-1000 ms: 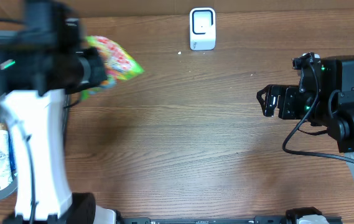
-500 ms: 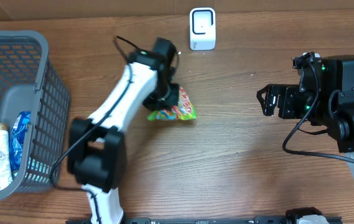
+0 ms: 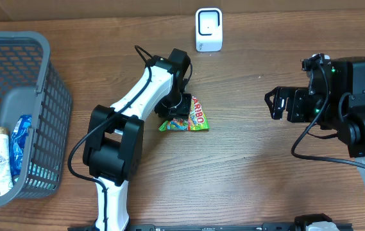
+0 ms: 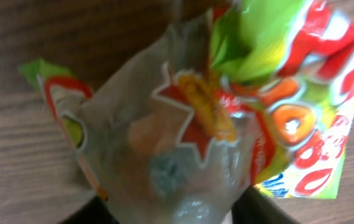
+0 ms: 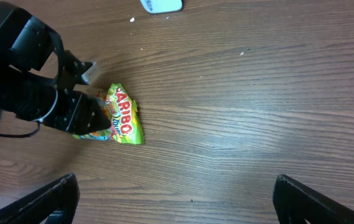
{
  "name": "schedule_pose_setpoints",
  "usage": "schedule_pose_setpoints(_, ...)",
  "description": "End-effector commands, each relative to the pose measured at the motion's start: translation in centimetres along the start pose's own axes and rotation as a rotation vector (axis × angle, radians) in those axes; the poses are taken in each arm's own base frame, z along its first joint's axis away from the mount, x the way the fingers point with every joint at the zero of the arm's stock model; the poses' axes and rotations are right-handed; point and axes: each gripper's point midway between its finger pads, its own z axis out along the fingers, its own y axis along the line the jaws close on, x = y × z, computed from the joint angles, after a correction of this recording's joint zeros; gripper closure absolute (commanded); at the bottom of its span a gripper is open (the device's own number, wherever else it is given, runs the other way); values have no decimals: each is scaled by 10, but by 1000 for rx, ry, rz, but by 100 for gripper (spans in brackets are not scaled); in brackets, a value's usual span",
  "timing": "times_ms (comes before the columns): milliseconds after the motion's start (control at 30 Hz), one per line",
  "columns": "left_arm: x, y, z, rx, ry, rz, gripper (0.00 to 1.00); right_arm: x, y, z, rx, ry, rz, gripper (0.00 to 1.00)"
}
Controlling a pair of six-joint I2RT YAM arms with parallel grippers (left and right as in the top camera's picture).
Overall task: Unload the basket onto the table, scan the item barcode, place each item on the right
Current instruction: 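Grasp the Haribo gummy bag and place it on the table center, then reach the left gripper into the basket and grasp the green wipes pack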
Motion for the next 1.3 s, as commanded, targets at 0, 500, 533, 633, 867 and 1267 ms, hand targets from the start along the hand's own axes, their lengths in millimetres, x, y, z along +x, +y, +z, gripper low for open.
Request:
schedule_pose_setpoints(0, -14, -4, -20, 18, -33, 7, 44, -7, 4, -6, -11, -25, -10, 0)
schedule_pose_setpoints(500, -38, 0, -208, 9, -331, -5, 4, -7, 5, -6, -12, -24, -10, 0)
schedule_pose_setpoints(533, -36, 2, -220, 17, -351, -11, 3, -7, 5, -6, -12, -24, -10, 0)
schedule_pose_setpoints(633, -32, 7, -262, 72, -458, -9, 0, -7, 5, -6, -11, -24, -9, 0)
schedule_pose_setpoints(867, 9, 73, -353, 85, -705, -187, 1, -7, 5, -6, -12, -24, -10, 0)
schedule_pose_setpoints(1267, 142, 246, -398, -71, -863, -810, 4, -1, 3, -5, -7, -1, -4, 0)
